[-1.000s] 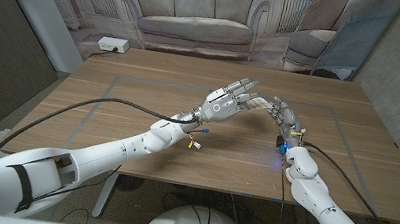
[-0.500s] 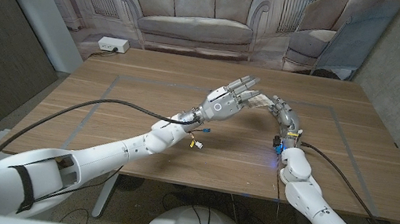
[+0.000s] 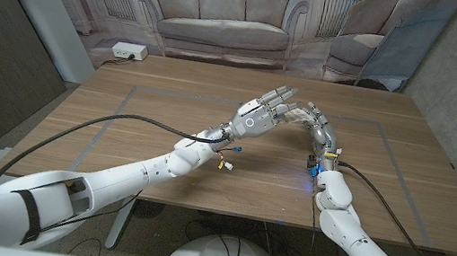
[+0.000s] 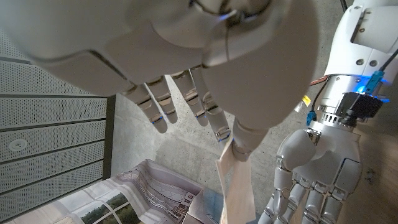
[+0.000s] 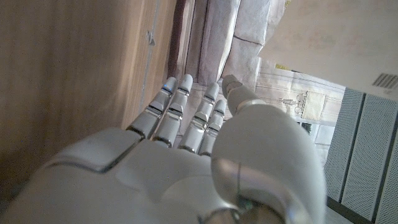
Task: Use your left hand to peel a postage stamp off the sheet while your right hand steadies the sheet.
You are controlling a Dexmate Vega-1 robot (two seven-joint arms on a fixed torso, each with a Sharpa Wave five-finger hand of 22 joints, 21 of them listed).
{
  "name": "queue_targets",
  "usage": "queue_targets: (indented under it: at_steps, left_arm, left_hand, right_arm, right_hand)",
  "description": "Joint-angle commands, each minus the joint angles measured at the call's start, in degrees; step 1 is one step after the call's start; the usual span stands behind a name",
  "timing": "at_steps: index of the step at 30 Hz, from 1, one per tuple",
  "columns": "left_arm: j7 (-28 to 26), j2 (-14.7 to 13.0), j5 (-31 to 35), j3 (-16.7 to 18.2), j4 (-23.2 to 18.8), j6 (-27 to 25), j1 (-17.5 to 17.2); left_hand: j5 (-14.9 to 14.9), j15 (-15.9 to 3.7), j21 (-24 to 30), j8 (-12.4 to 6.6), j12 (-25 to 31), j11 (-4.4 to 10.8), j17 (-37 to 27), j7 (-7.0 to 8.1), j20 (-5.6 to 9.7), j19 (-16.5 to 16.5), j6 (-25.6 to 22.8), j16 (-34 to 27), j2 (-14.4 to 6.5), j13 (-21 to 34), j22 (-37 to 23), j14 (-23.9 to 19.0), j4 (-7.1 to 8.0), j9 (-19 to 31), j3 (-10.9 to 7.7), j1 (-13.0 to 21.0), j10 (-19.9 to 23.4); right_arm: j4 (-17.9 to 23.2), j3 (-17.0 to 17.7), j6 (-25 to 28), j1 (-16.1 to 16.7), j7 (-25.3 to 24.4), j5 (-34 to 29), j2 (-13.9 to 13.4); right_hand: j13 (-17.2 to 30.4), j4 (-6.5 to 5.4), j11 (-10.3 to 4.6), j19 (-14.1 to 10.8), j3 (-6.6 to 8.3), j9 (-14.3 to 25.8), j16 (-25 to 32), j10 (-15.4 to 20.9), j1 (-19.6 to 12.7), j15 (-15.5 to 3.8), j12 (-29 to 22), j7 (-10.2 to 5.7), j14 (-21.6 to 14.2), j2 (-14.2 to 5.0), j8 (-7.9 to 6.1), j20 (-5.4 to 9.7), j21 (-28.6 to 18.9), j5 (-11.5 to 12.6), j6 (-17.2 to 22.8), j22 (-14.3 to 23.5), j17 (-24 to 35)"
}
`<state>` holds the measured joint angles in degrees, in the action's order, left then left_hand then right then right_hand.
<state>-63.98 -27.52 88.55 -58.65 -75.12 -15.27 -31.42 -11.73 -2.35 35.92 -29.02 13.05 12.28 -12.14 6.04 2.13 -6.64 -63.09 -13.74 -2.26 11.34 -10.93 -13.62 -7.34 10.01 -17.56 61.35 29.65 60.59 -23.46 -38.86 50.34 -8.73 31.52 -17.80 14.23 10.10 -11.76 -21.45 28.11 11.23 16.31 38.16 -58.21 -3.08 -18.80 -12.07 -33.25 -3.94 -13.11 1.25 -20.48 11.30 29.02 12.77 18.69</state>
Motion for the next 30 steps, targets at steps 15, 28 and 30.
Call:
queue_targets:
  at_steps: [15, 28, 30]
  left_arm:
    - [-0.01, -0.72, 0.31, -1.02, -2.19, -2.01, 0.02]
    - [-0.01, -0.95, 0.43, -0.45, -3.52, -2.33, -0.87]
    - [-0.01, -0.78, -0.11, 0.11, -3.66, -1.36, -1.33]
  left_hand:
    - [-0.38, -9.58, 0.42, 0.28, -0.30, 0.09, -0.18, 3.81, 0.57, -0.20, -4.44, 0.55, -0.24, 0.11, -0.18, -0.34, 0.20, 0.31, -0.23, 0.19, 0.56]
    - [-0.46, -9.57, 0.52, 0.61, -0.52, 0.10, -0.24, 3.49, 0.63, -0.13, -4.67, 0.72, -0.24, 0.13, -0.18, -0.49, 0.21, 0.33, -0.31, 0.34, 0.69]
    - [-0.46, -9.58, 0.53, 0.69, -0.54, 0.10, -0.25, 3.47, 0.62, -0.11, -4.60, 0.73, -0.25, 0.14, -0.18, -0.51, 0.22, 0.34, -0.31, 0.35, 0.71]
  right_arm:
    - [-9.50, 0.48, -9.78, -3.71, 17.46, 4.60, 5.86]
    - [-13.76, 1.67, -13.41, -5.01, 25.01, 9.94, 9.03]
    - [-17.14, 3.00, -14.57, -6.33, 30.99, 14.27, 11.24]
  right_hand:
    - [15.67, -2.30, 0.43, -0.97, -14.11, 4.69, 9.22, 3.45, -6.91, -9.95, -16.34, -0.09, -8.14, 3.12, -6.05, 1.86, -3.89, 3.94, 9.23, 0.61, 13.95]
    - [17.37, -3.27, 1.12, 0.48, -15.73, 5.38, 7.34, -3.25, -5.67, -9.68, -15.53, -0.56, -4.94, 2.18, -7.95, 0.89, -3.96, 5.19, 13.12, 0.69, 14.61]
    - [17.48, -3.10, 0.87, 0.55, -15.71, 5.51, 7.27, -3.51, -6.03, -9.74, -15.59, -0.53, -5.05, 1.98, -8.45, 0.94, -4.01, 5.38, 14.19, 0.68, 14.66]
